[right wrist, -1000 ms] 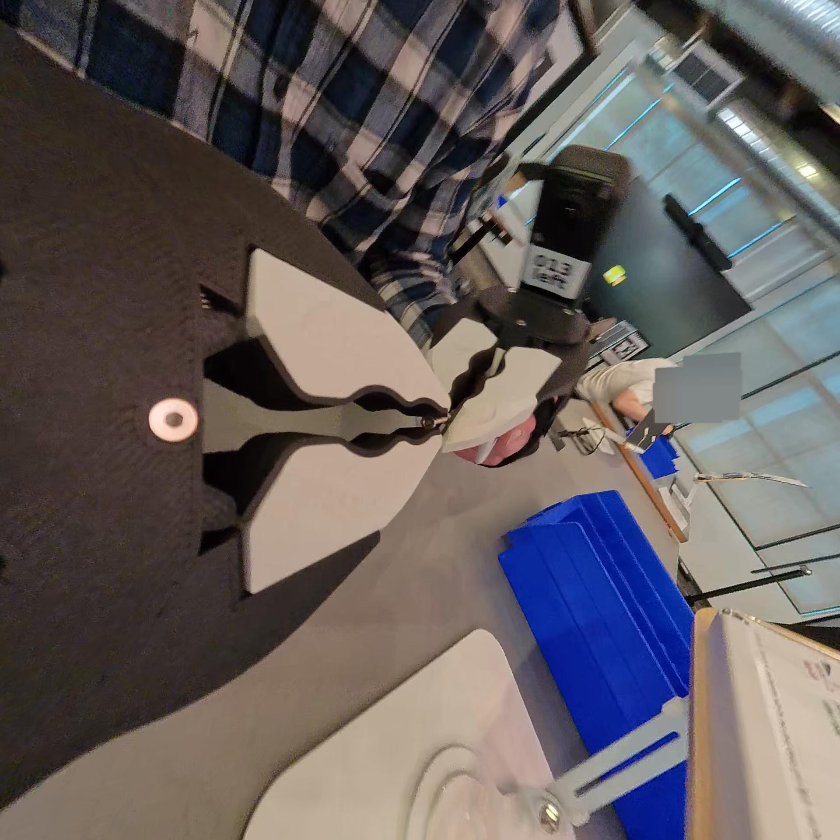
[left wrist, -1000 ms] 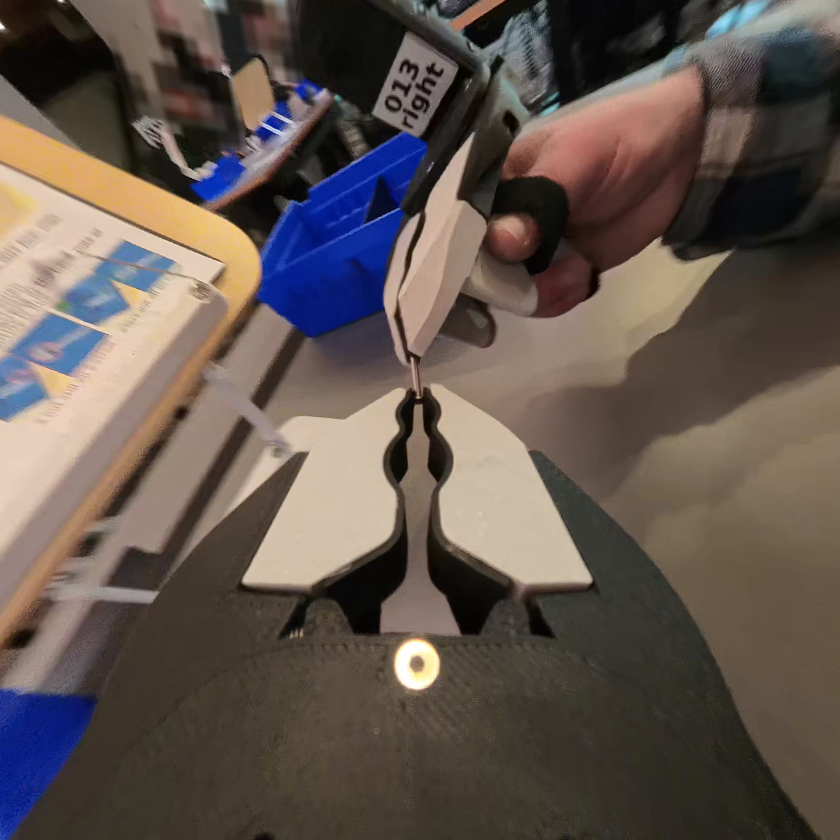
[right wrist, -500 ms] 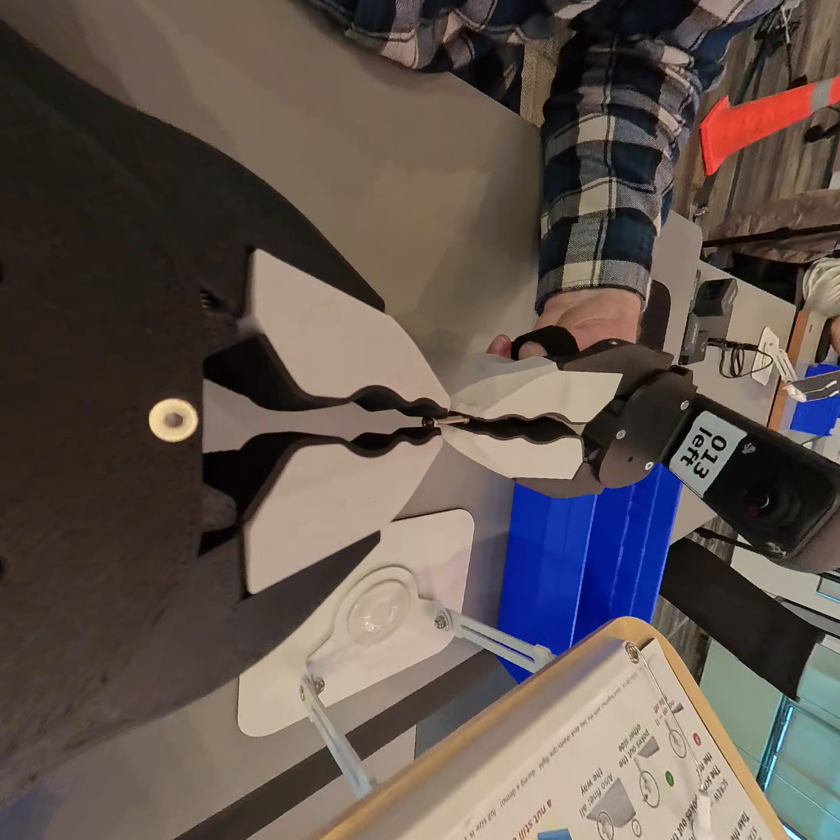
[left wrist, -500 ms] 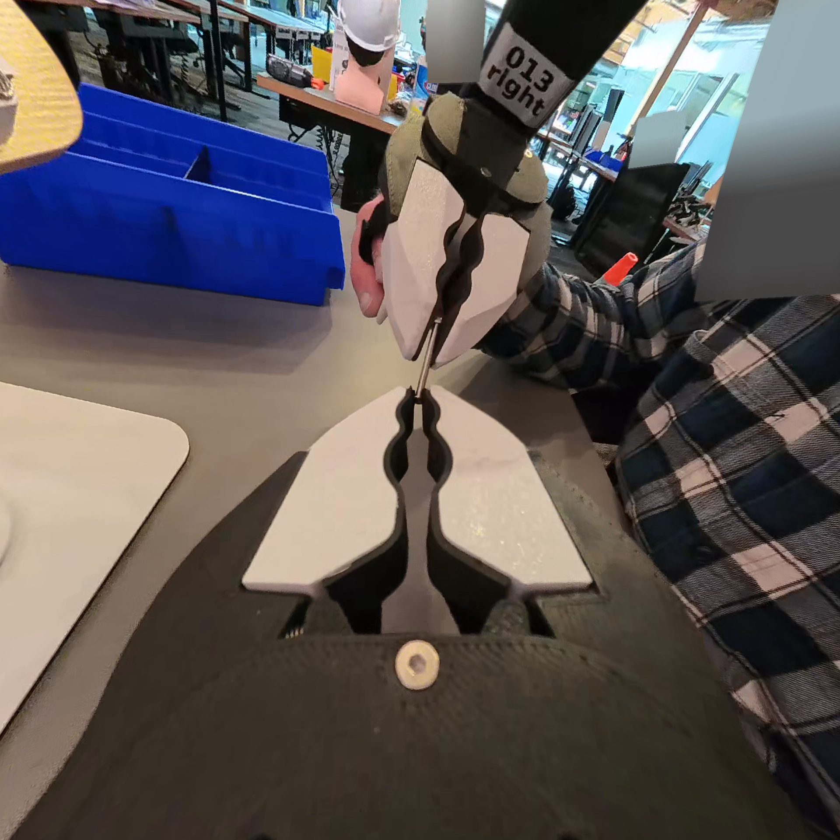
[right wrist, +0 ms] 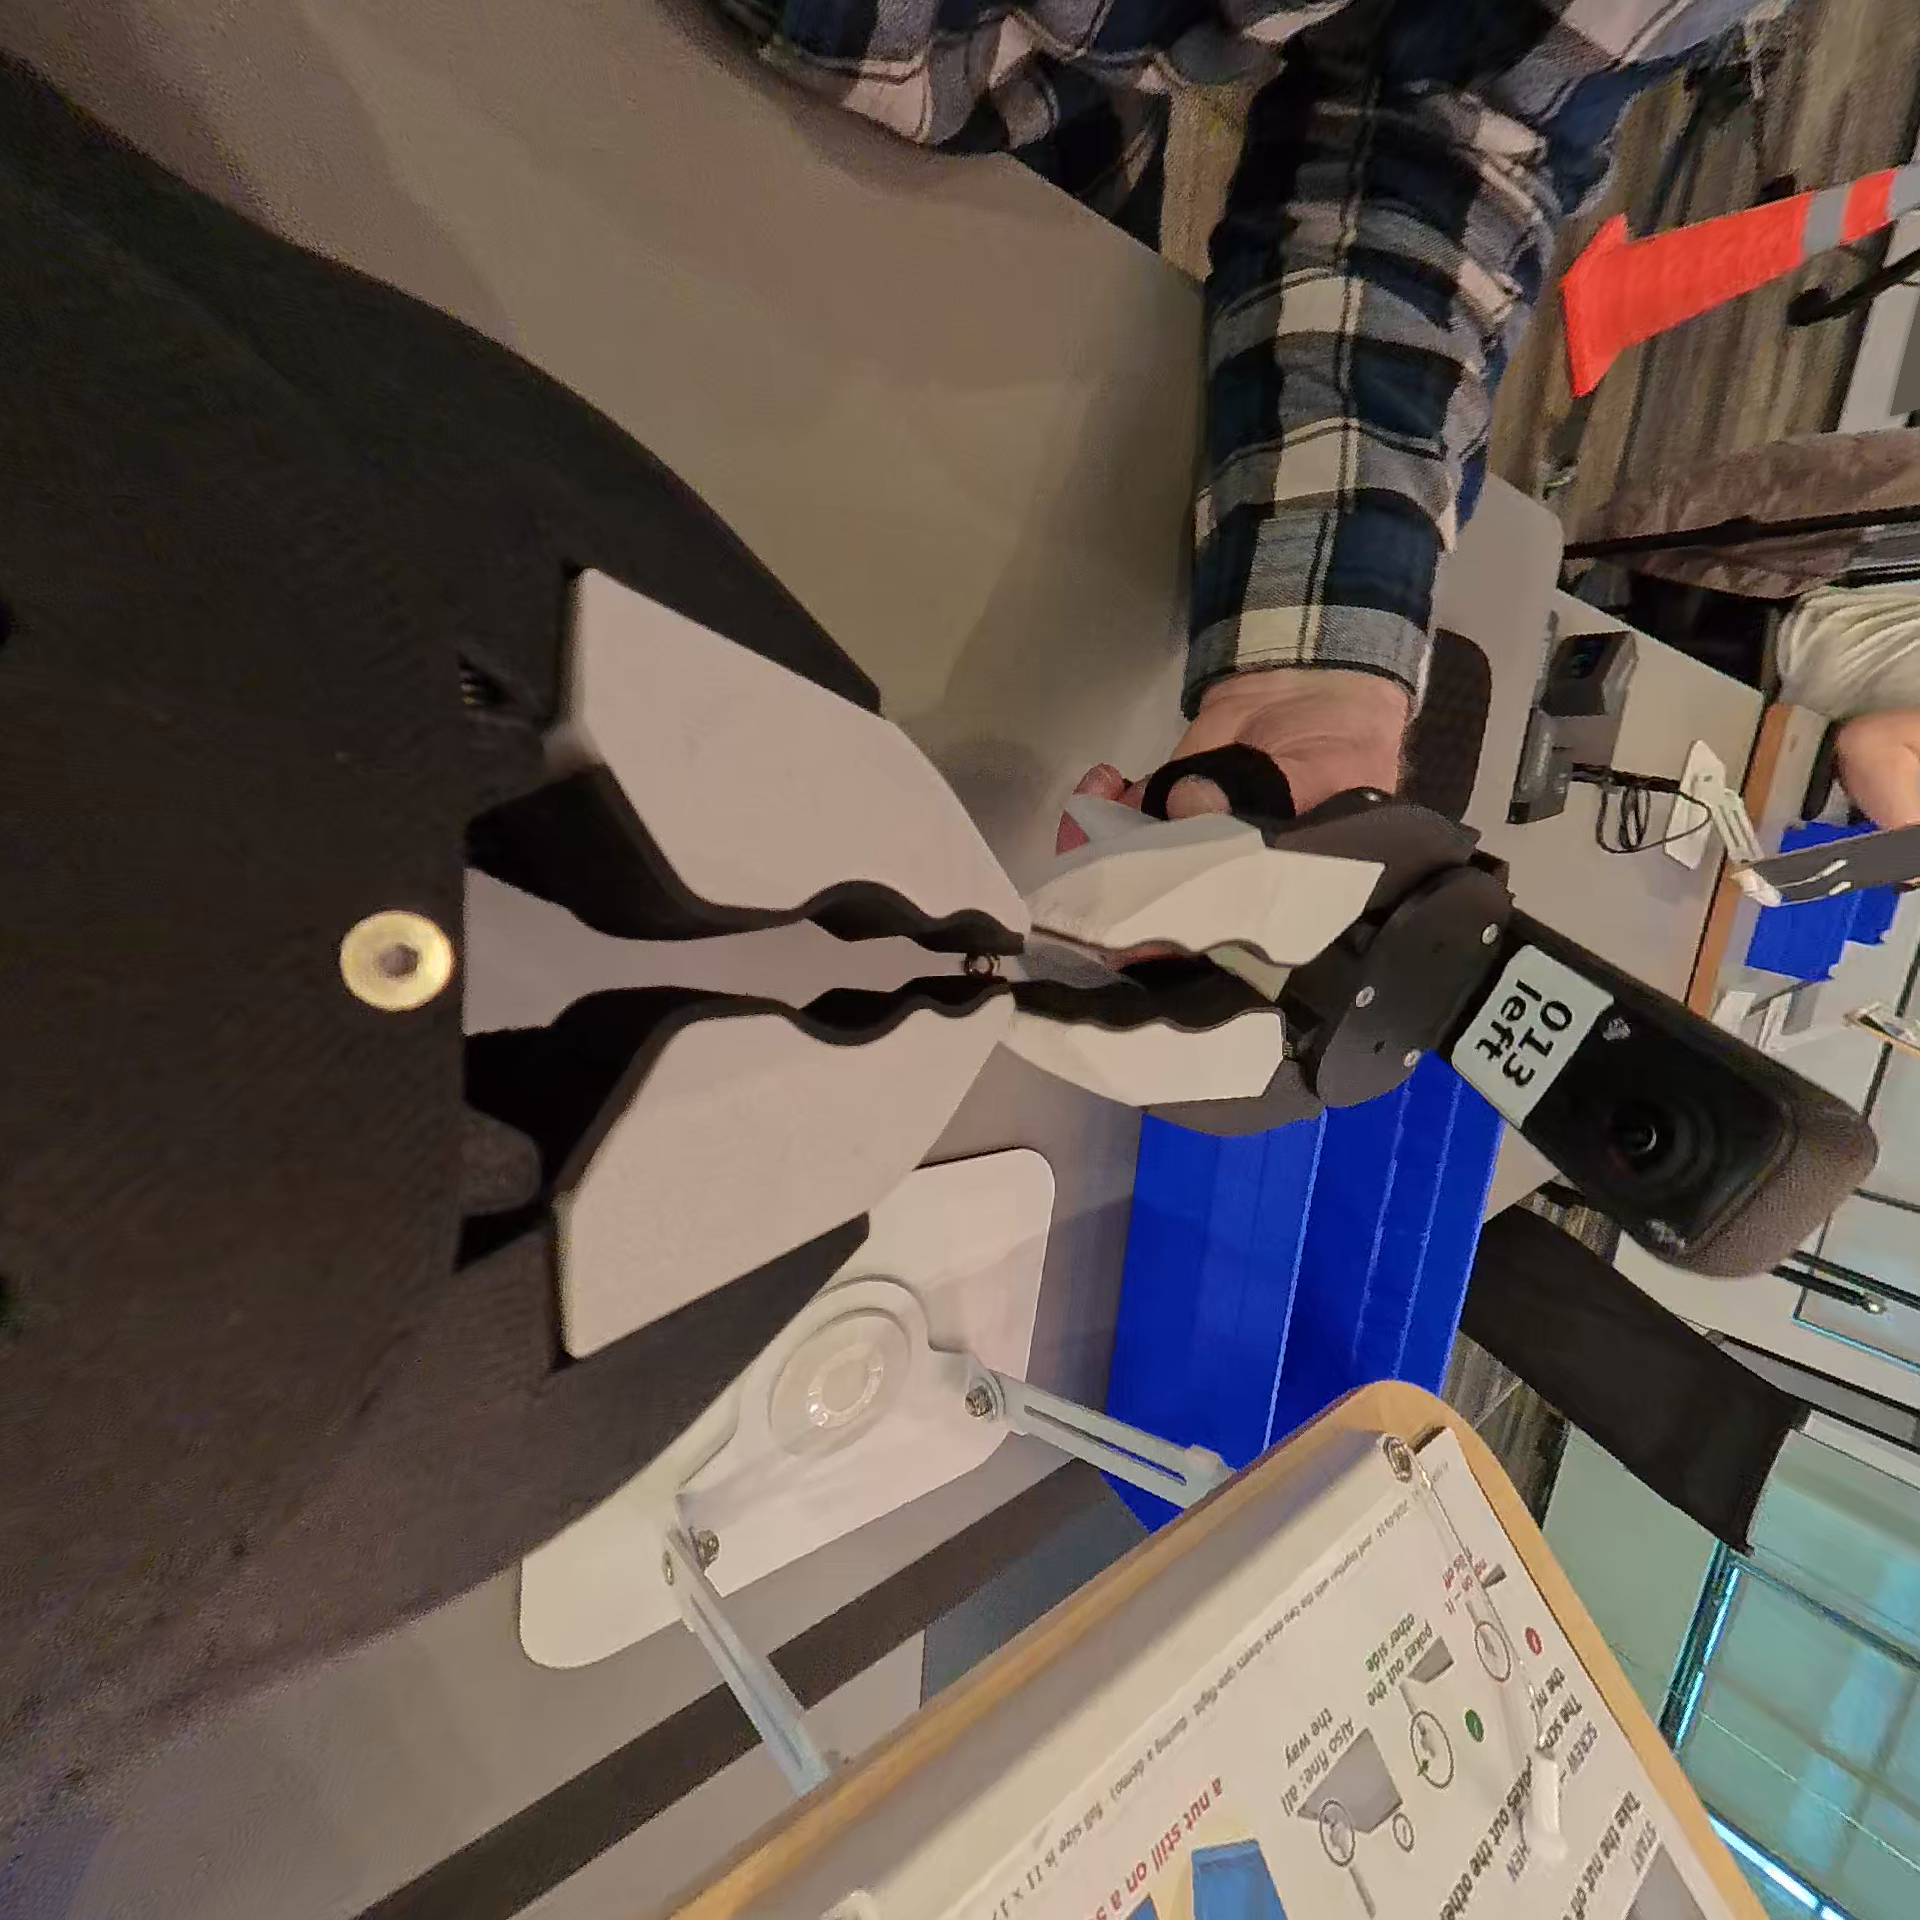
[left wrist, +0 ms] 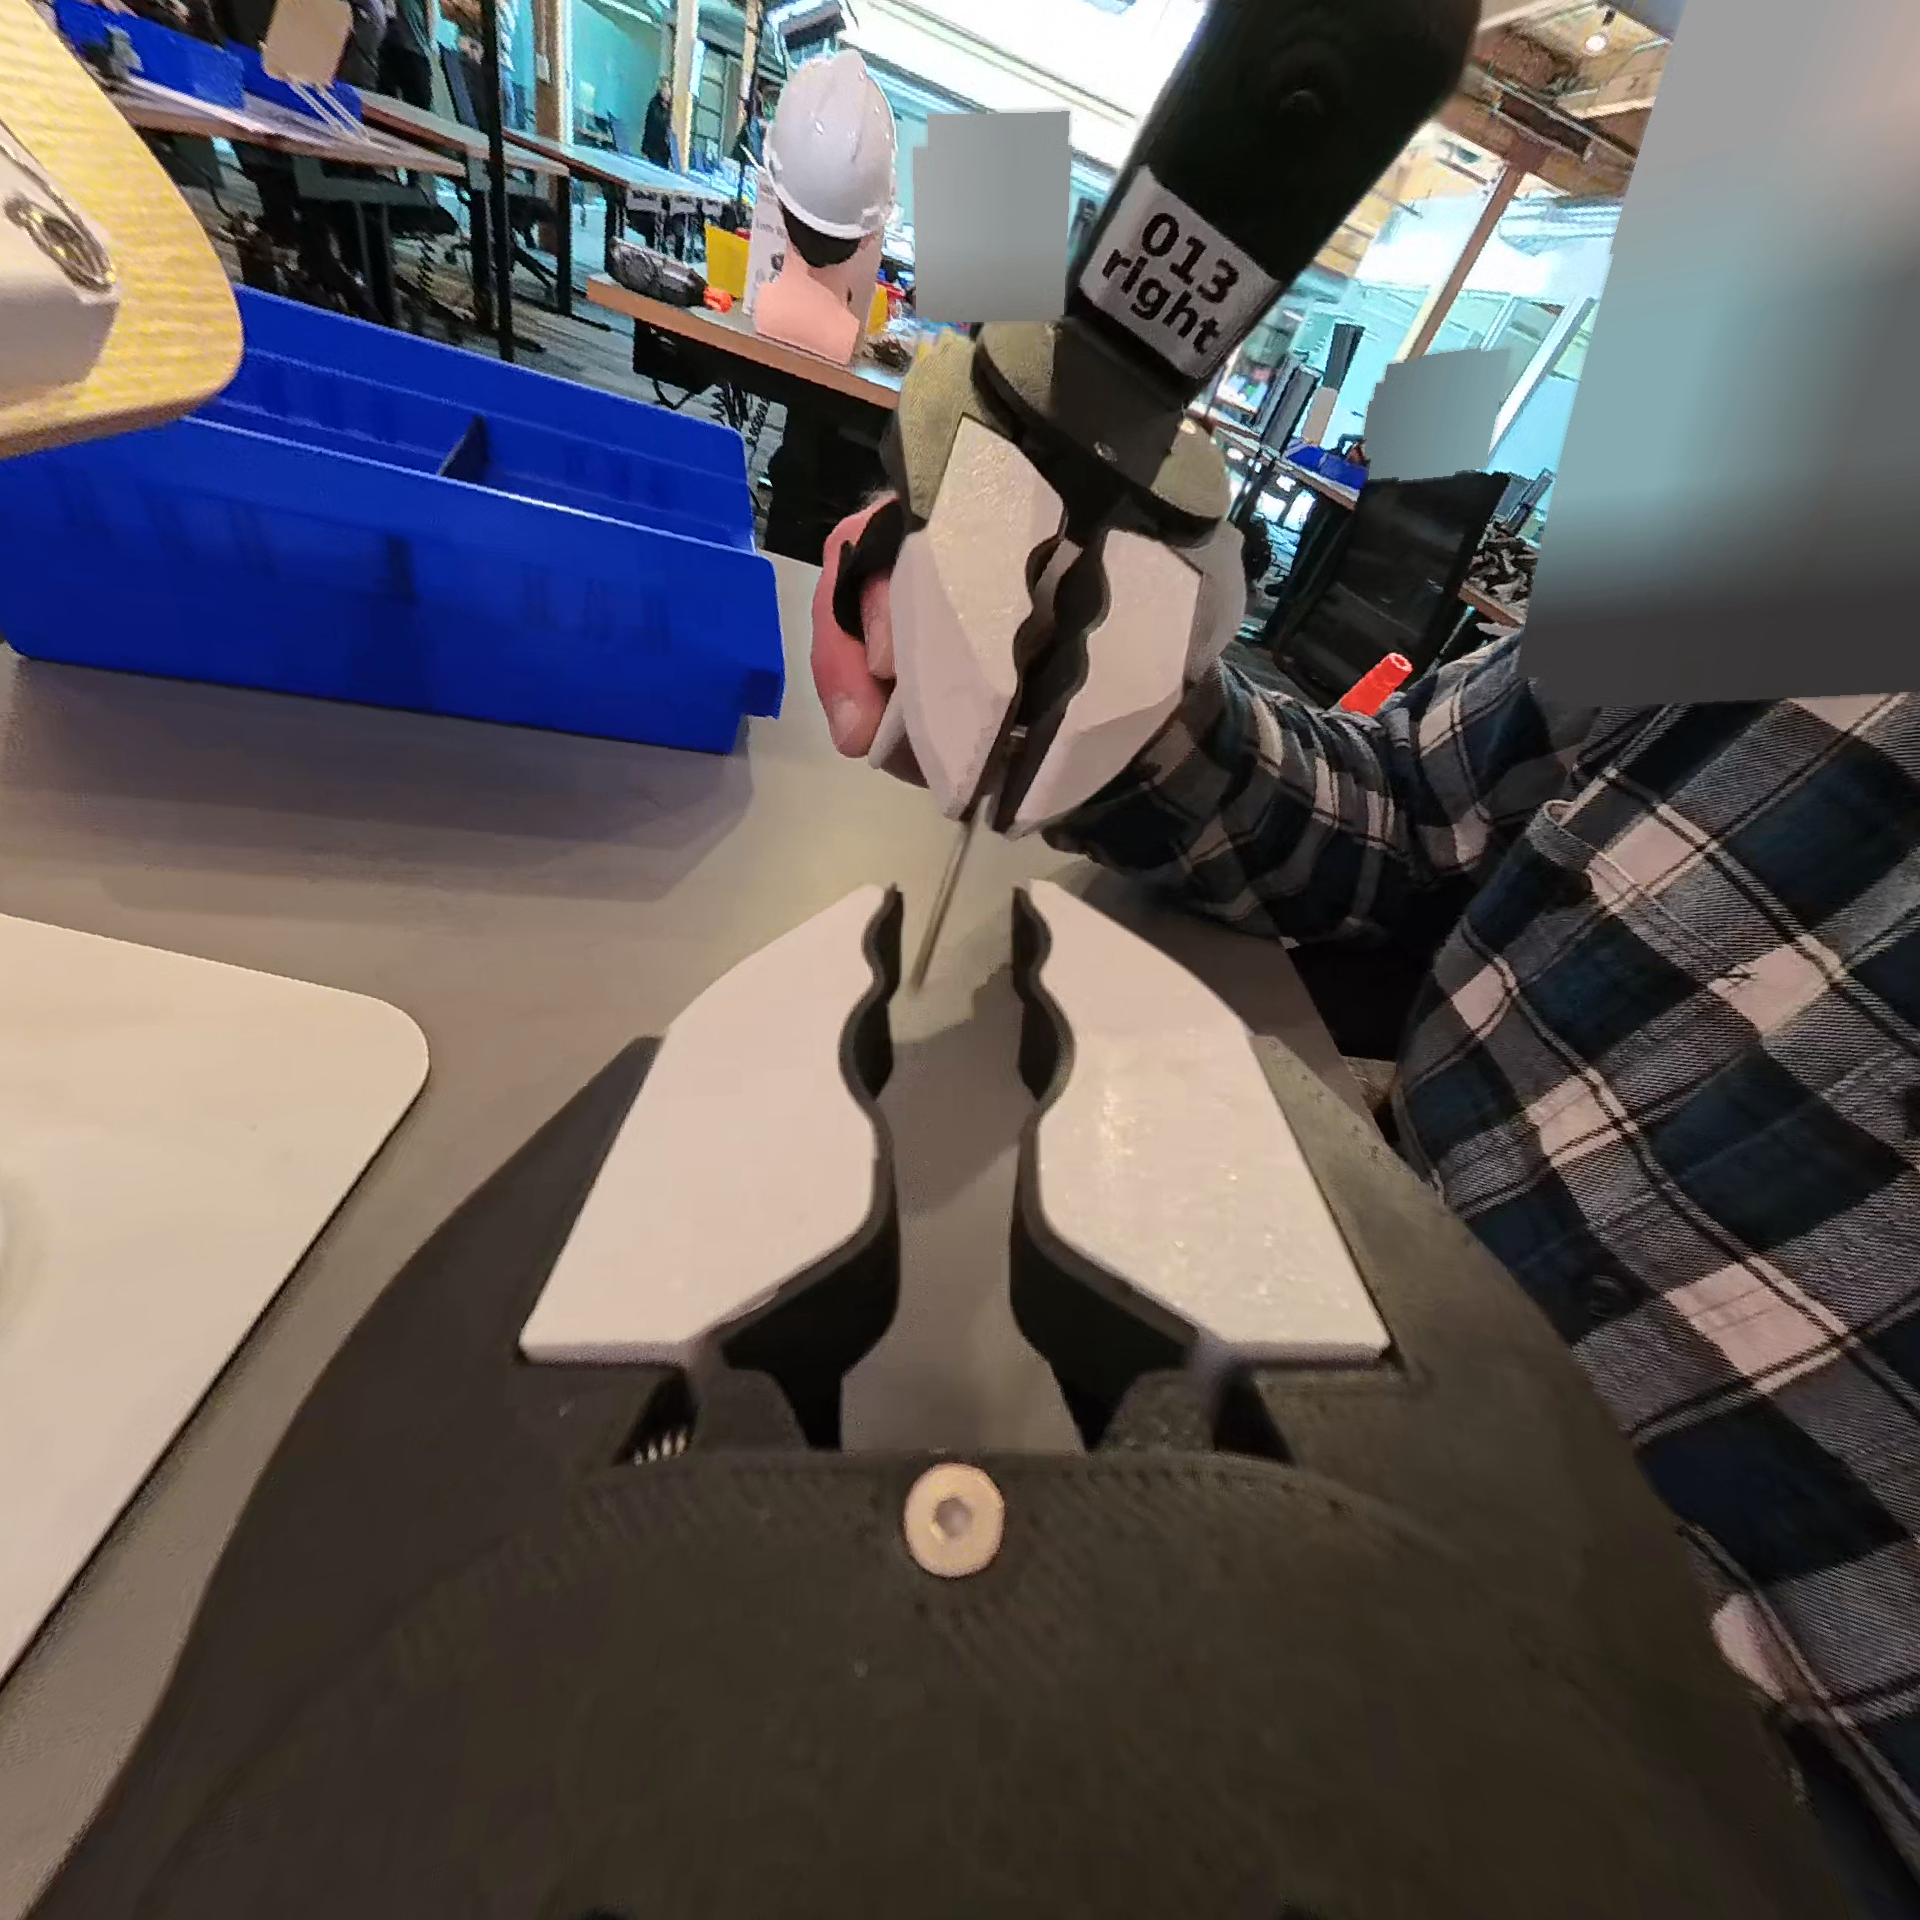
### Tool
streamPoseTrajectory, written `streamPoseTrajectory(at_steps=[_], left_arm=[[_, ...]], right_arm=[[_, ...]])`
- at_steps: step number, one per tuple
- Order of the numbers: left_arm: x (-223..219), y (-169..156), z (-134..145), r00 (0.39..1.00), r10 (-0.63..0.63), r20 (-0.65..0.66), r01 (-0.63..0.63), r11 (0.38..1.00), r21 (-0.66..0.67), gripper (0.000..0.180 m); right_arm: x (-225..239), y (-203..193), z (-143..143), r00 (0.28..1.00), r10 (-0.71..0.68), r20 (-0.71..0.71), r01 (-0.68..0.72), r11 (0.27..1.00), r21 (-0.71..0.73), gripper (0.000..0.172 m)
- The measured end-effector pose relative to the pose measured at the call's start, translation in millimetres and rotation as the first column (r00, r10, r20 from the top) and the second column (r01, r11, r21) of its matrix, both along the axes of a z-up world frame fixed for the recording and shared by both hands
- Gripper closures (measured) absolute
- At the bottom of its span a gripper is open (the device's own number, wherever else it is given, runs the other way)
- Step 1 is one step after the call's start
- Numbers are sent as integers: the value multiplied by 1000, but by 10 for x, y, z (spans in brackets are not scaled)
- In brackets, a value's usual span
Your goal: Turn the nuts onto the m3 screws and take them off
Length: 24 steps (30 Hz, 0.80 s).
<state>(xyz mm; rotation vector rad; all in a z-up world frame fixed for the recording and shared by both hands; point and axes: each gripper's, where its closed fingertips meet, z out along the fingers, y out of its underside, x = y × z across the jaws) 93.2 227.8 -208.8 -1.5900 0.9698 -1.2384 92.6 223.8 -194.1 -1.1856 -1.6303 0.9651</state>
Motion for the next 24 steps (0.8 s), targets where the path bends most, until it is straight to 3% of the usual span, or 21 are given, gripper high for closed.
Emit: streamPoseTrajectory(at_steps=[5, 11, 18, 21, 24], left_arm=[[26, 46, -52, 995, 58, -76, -52, 995, 85, 148], [38, 127, -255, 978, 107, -179, -89, 990, 107, 154], [115, 271, -515, 951, 137, -278, -112, 988, 103, 155], [115, 415, -677, 904, 183, -386, -139, 980, 139, 151], [73, 589, -933, 820, 227, -526, -183, 974, 135, 147]], right_arm=[[4, 49, 18, 999, -11, -33, 8, 995, -97, 167], [42, 137, -45, 999, -31, -43, 22, 981, -191, 167], [346, 437, 132, 981, -121, -149, 74, 956, -285, 167], [439, 522, 117, 977, -152, -151, 103, 951, -292, 167], [460, 561, 89, 975, -167, -148, 118, 948, -295, 167]])
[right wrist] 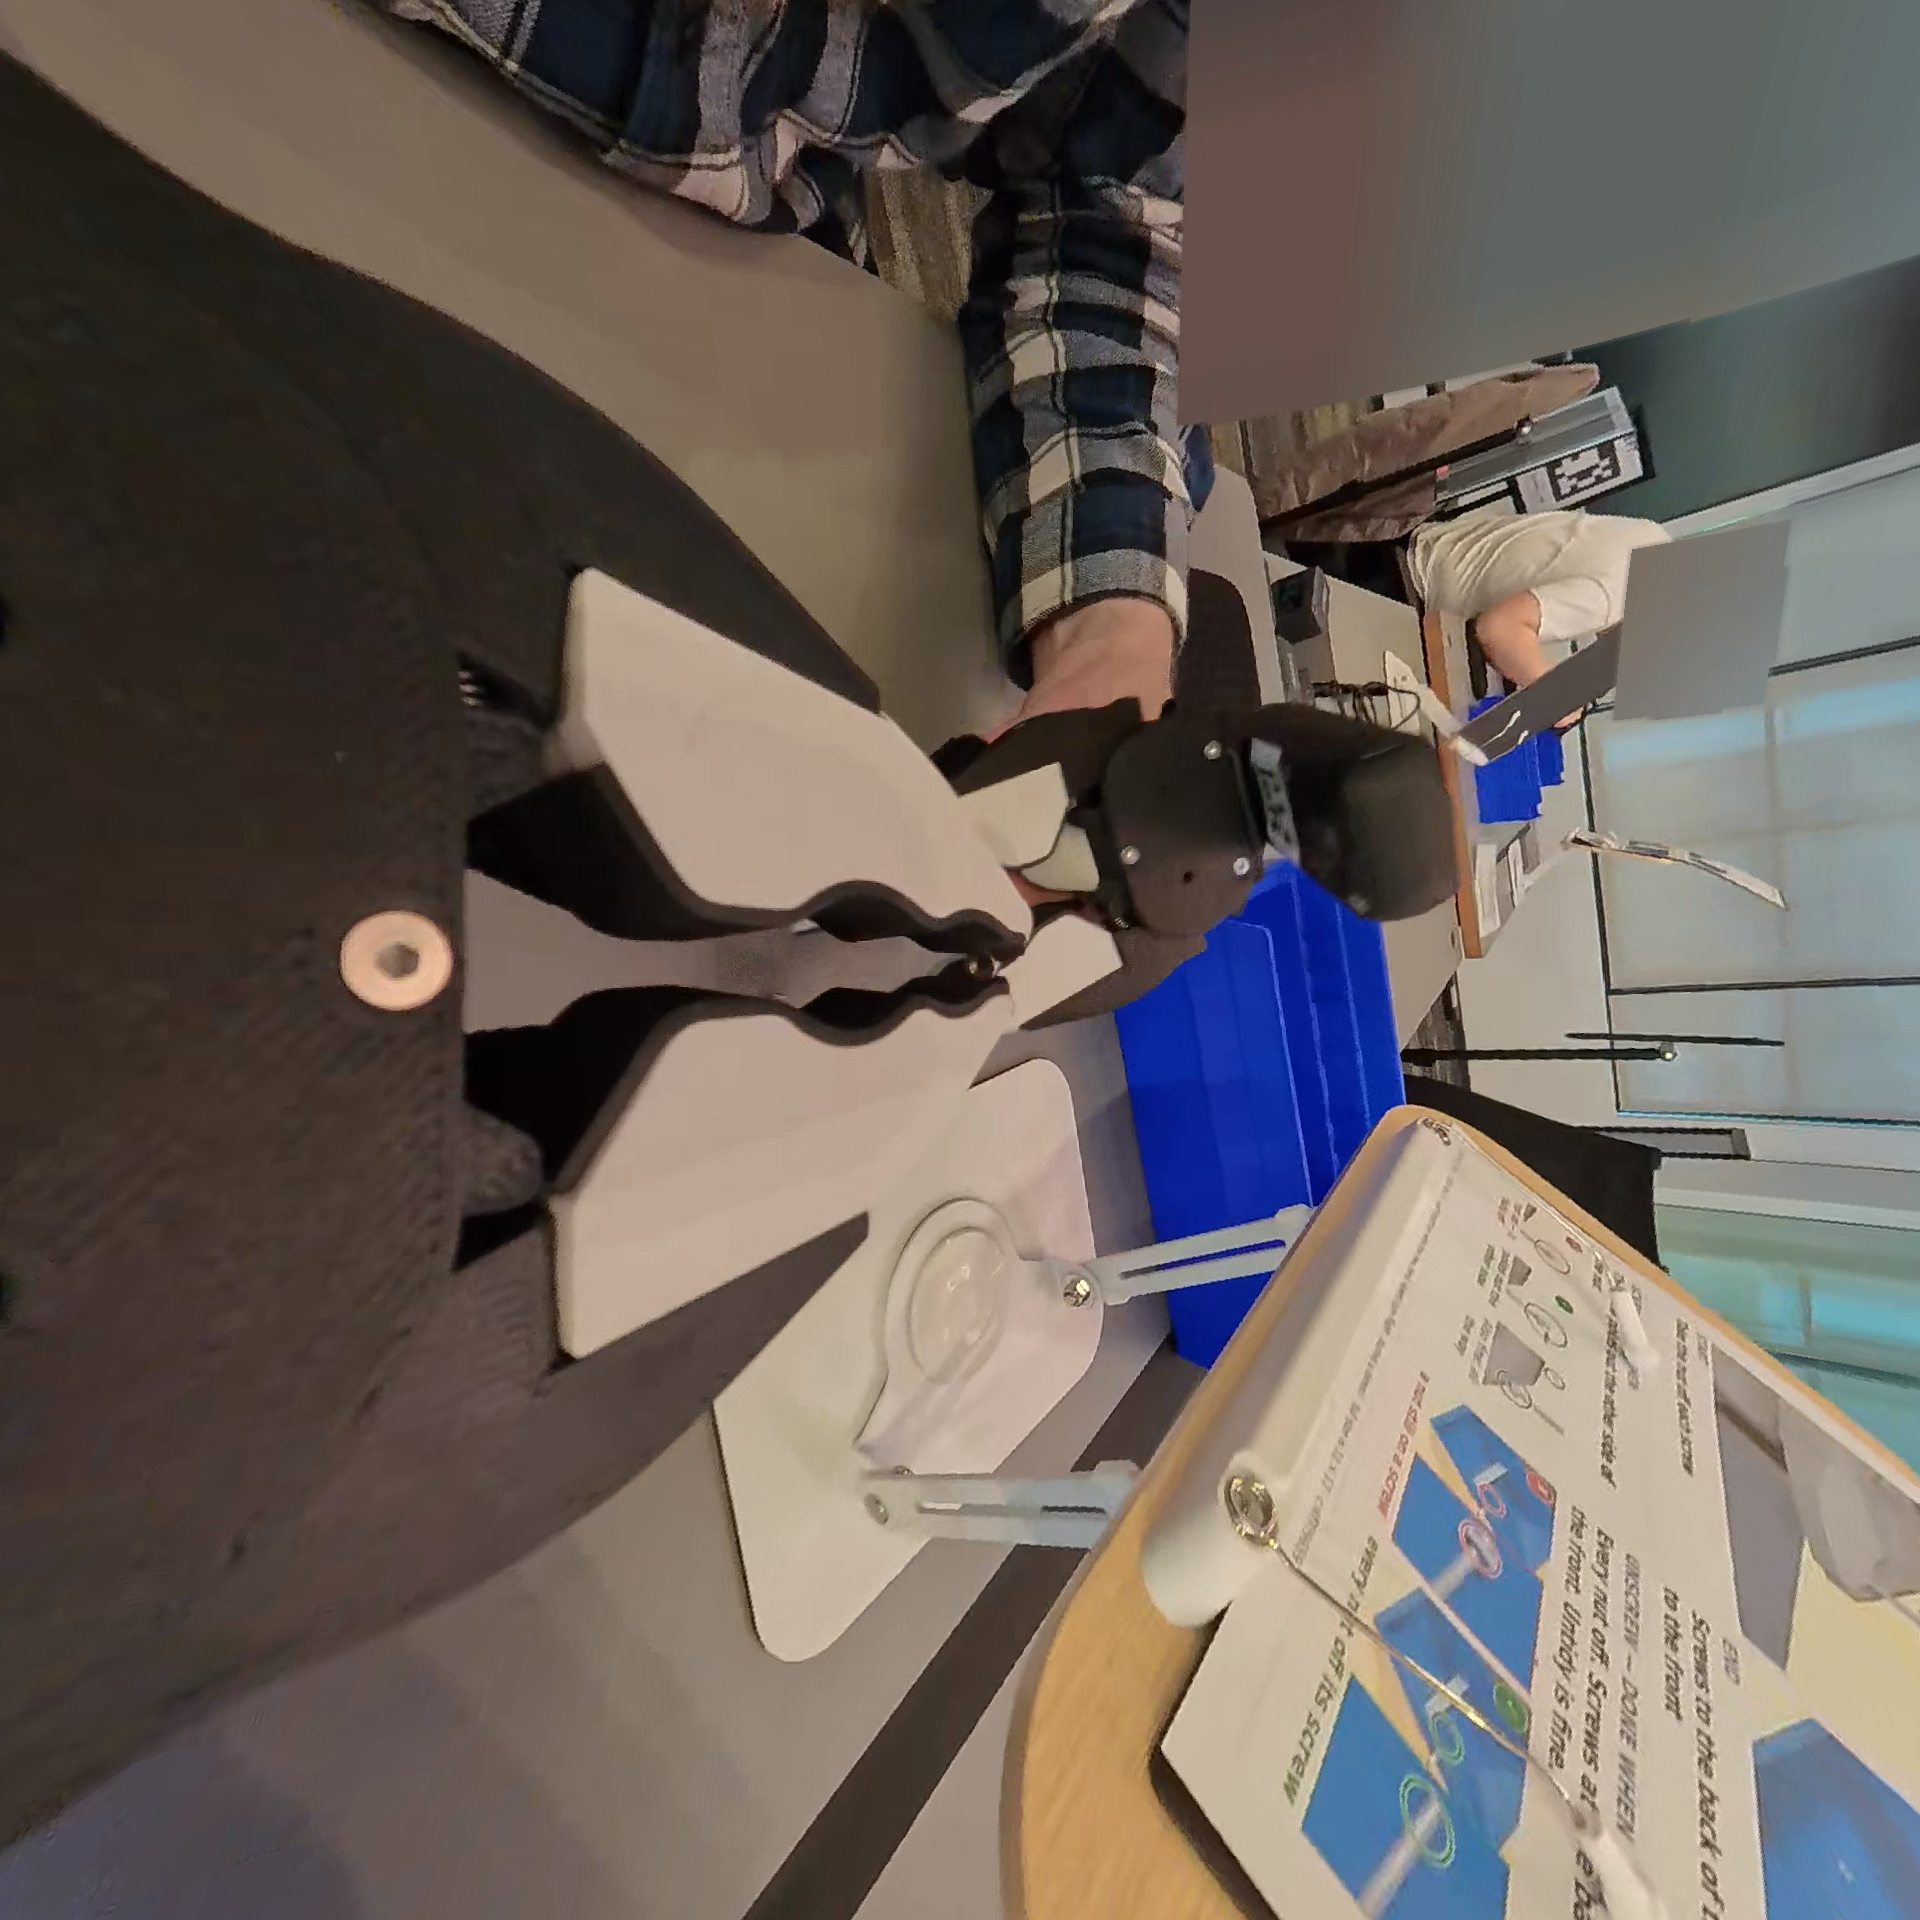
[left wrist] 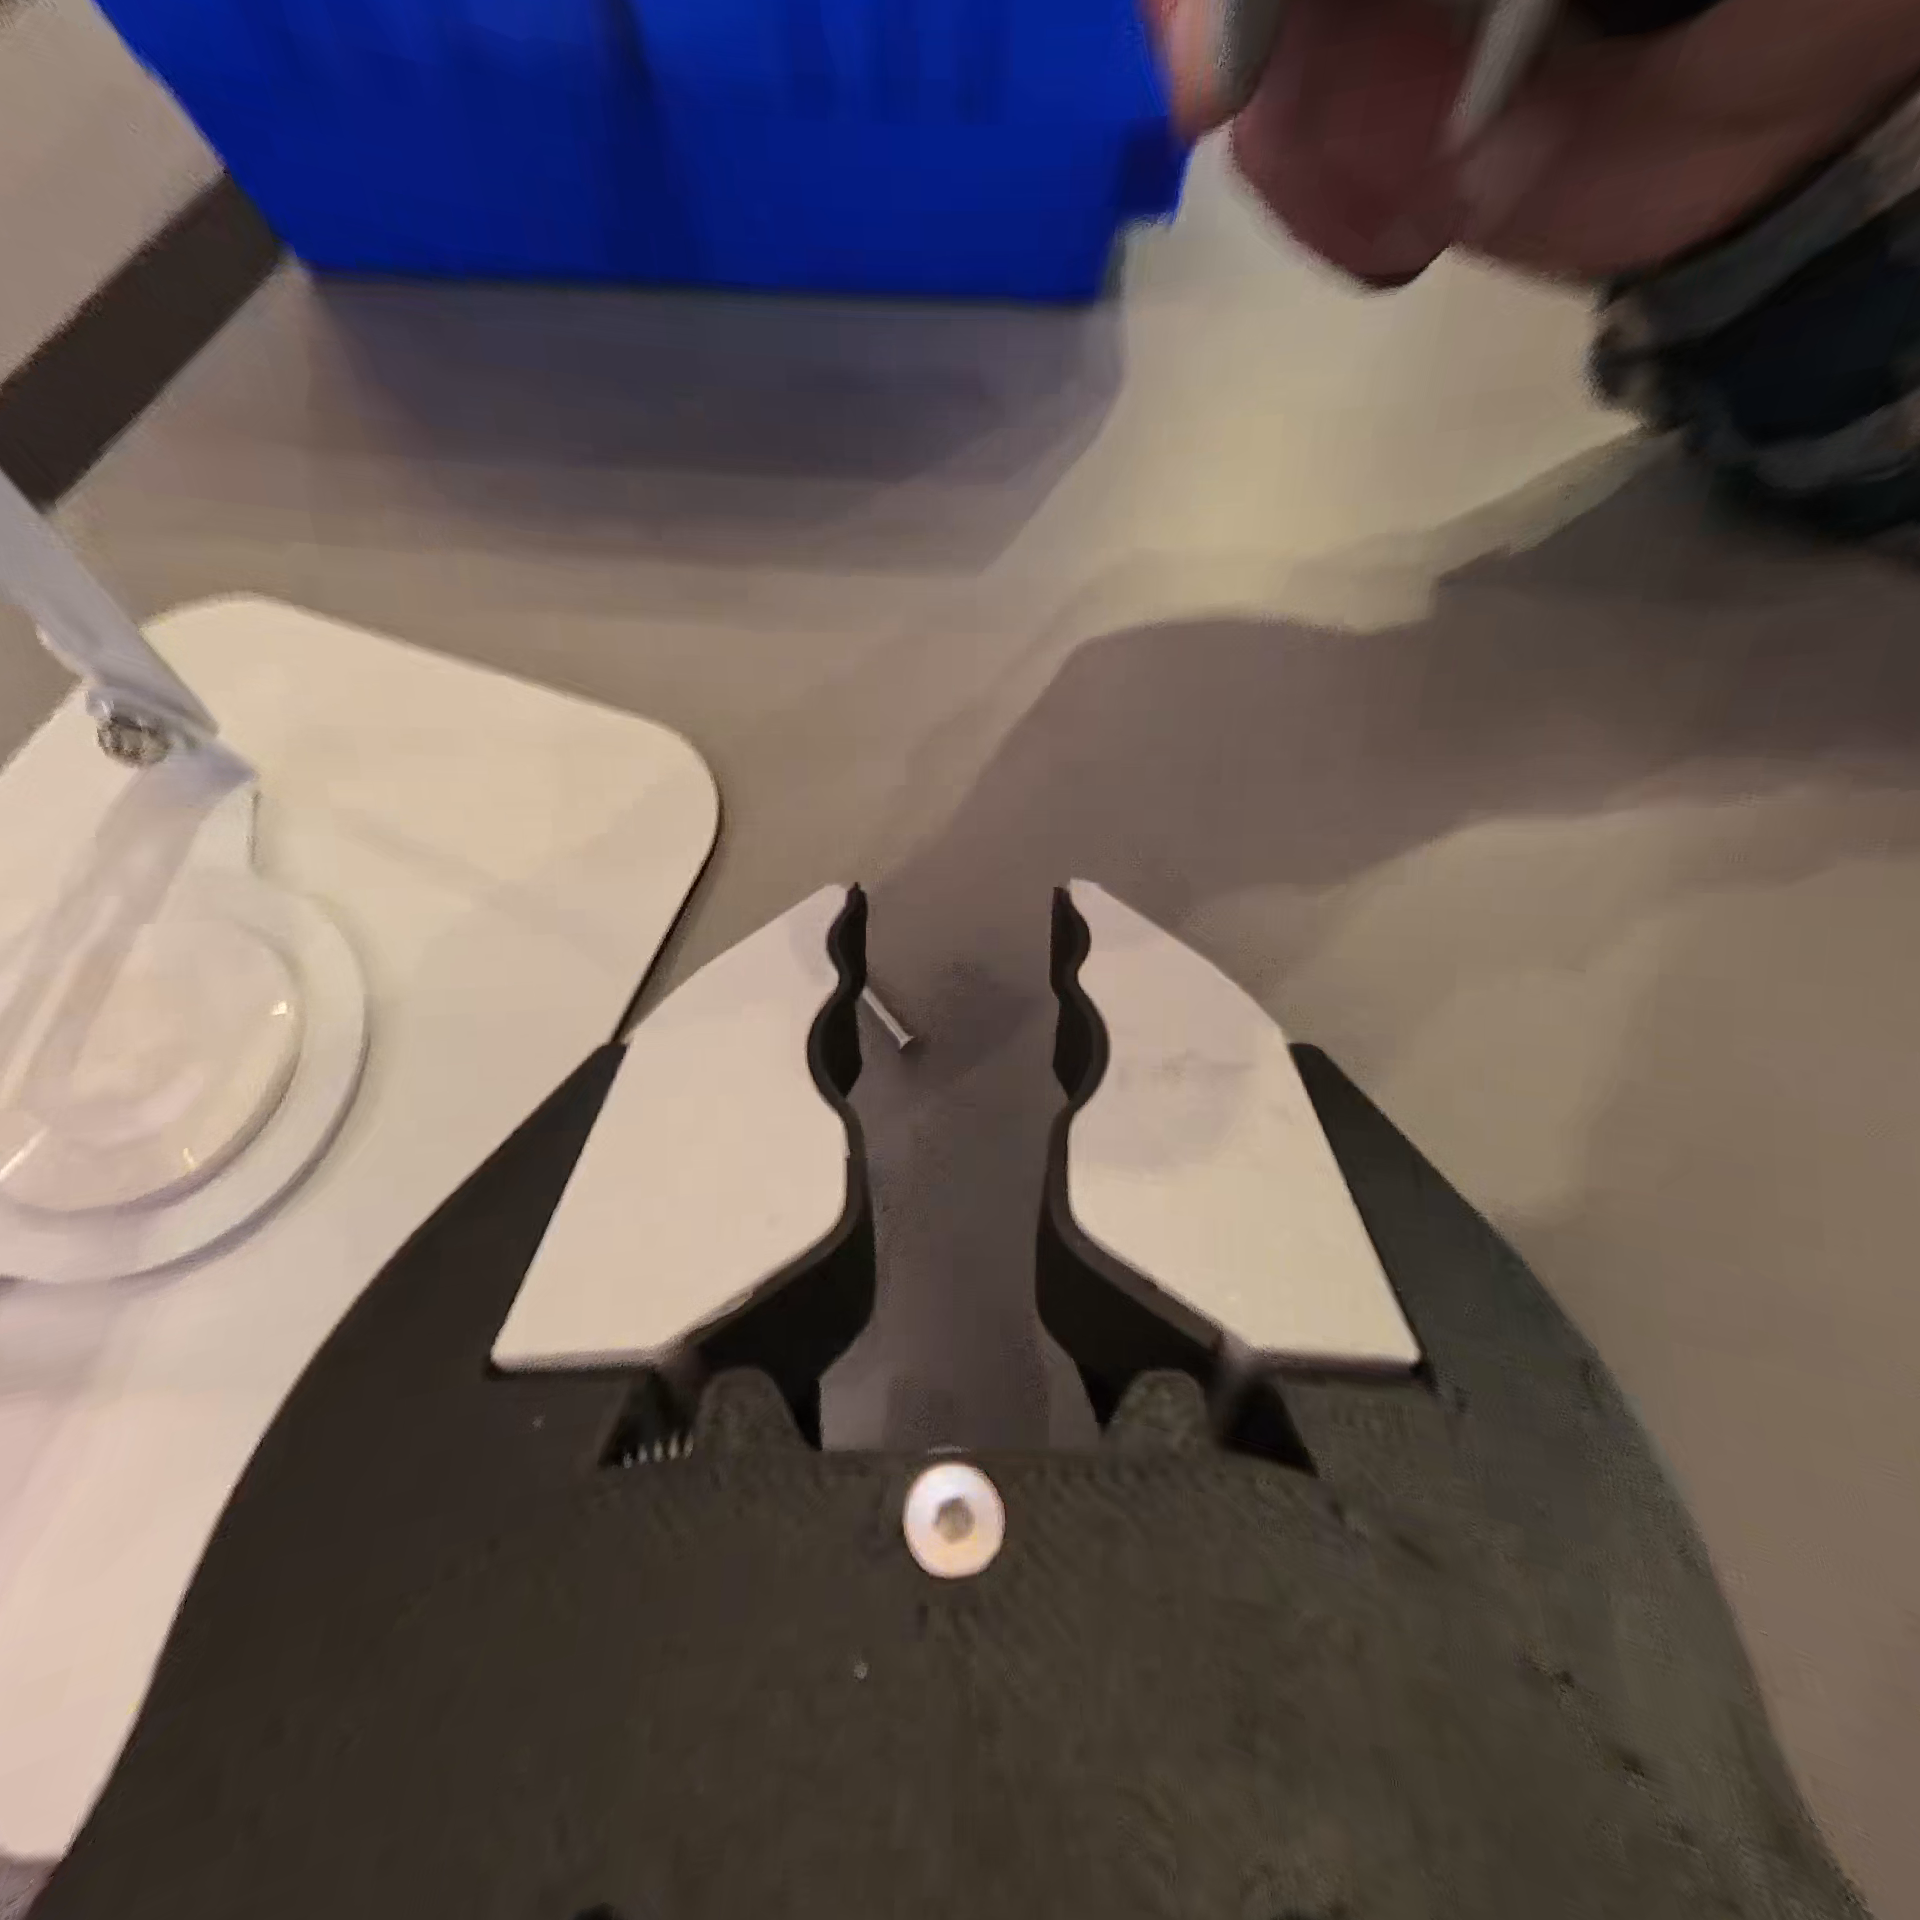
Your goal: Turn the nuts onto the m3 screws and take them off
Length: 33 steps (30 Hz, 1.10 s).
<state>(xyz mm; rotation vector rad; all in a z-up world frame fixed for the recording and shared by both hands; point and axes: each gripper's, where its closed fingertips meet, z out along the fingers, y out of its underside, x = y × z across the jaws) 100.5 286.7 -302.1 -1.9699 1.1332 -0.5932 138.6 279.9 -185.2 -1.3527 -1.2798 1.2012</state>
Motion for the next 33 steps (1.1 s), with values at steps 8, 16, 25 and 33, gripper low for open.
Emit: streamPoseTrajectory(at_steps=[8, 16, 25, 33], left_arm=[[-162, 163, -406, 972, 138, -192, -156, 985, -79, 157], [-210, 178, -410, 966, 144, -215, -162, 984, -69, 178], [-215, 155, -408, 959, 119, -257, -129, 991, -22, 179], [-191, 128, -367, 972, 102, -212, -111, 993, -29, 180]], right_arm=[[-10, 39, -43, 1000, -14, 11, 14, 1000, -5, 167], [184, 150, 109, 988, -127, 86, 122, 991, 56, 167], [1324, 904, 307, 765, -578, 286, 541, 816, 203, 167], [1887, 1308, -558, 559, -589, 584, 670, 736, 101, 167]])
